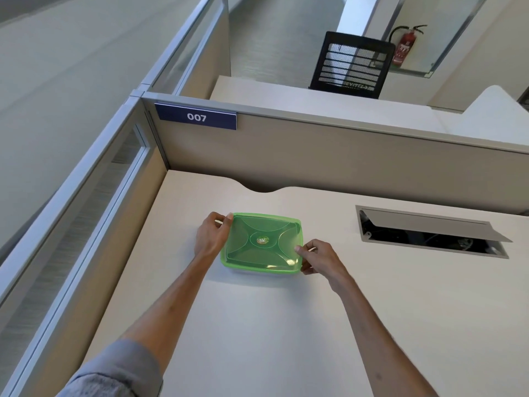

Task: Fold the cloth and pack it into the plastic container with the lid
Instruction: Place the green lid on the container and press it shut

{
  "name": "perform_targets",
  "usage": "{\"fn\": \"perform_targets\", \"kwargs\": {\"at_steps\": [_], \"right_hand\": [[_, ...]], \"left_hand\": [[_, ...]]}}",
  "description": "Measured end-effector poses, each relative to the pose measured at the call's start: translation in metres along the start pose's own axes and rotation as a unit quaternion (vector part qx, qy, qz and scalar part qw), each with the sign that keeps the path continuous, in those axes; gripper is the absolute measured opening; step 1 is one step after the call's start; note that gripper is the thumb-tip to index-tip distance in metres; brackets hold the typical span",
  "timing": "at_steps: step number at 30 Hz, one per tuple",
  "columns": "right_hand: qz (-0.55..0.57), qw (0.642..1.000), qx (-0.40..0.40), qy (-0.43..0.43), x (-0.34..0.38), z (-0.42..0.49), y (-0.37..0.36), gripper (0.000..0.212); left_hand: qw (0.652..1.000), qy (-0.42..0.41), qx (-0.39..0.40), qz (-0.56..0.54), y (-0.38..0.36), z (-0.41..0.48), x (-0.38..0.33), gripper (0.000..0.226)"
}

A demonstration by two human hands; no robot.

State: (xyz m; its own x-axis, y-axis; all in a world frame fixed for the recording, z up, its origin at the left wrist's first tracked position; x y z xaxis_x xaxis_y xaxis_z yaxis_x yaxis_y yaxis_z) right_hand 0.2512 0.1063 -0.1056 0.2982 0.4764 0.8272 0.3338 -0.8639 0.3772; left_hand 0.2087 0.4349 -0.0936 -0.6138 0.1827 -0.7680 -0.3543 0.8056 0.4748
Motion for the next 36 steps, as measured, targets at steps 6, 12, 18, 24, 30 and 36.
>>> {"fn": "perform_targets", "kwargs": {"at_steps": [6,12,18,24,30,36], "right_hand": [[0.006,0.998,-0.057,0.005,0.011,0.01,0.014,0.033],[-0.022,0.992,-0.116,0.049,0.045,0.03,0.007,0.033],[-0.035,0.989,-0.14,0.029,0.039,0.042,0.005,0.032],[0.013,0.993,-0.12,-0.016,0.031,0.052,0.007,0.039],[0.046,0.992,-0.095,-0.067,0.031,0.059,0.007,0.036],[0.074,0.993,-0.039,-0.088,0.03,0.056,0.006,0.032]], "left_hand": [[0.999,-0.026,0.013,-0.034,-0.005,0.01,-0.005,0.028],[0.997,0.003,-0.017,-0.077,-0.017,0.012,0.004,0.029],[0.975,0.113,-0.011,-0.189,-0.031,0.021,0.017,0.031],[0.973,0.101,-0.046,-0.202,-0.032,0.012,0.023,0.03],[0.972,0.106,-0.046,-0.204,-0.034,0.006,0.023,0.025],[0.974,0.106,-0.043,-0.195,-0.036,0.01,0.023,0.037]]}}
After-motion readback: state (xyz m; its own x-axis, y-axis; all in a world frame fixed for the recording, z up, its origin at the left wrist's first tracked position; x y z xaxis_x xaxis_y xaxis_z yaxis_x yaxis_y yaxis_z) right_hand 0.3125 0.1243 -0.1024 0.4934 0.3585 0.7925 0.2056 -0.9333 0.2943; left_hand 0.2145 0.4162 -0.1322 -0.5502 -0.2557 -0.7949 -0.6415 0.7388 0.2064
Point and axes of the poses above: each hand's wrist, its own z-axis towards the middle knuckle, its own y-axis out of the back of the hand, x = y × z, the point moved 8 cm from there along z, towards the middle knuckle, and after that the axes turned 9 degrees about y, right-handed, at the moved point
